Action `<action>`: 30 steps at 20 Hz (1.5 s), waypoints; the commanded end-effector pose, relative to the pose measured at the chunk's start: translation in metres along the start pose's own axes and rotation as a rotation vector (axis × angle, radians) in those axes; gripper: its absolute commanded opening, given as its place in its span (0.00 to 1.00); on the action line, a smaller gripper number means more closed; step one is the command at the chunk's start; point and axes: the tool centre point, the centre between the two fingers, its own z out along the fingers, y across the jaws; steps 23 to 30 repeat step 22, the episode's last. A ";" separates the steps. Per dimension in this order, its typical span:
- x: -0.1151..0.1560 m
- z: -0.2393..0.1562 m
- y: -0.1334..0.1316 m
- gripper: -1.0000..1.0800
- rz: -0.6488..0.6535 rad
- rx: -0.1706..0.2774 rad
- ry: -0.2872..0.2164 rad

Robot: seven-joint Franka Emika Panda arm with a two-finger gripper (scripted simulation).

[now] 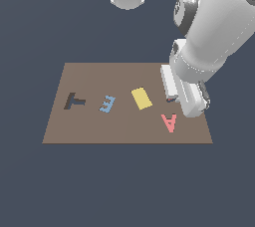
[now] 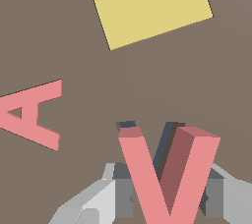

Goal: Insert a designated object into the corresponding slot on a board.

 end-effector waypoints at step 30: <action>0.001 0.010 -0.003 0.96 0.023 0.001 -0.001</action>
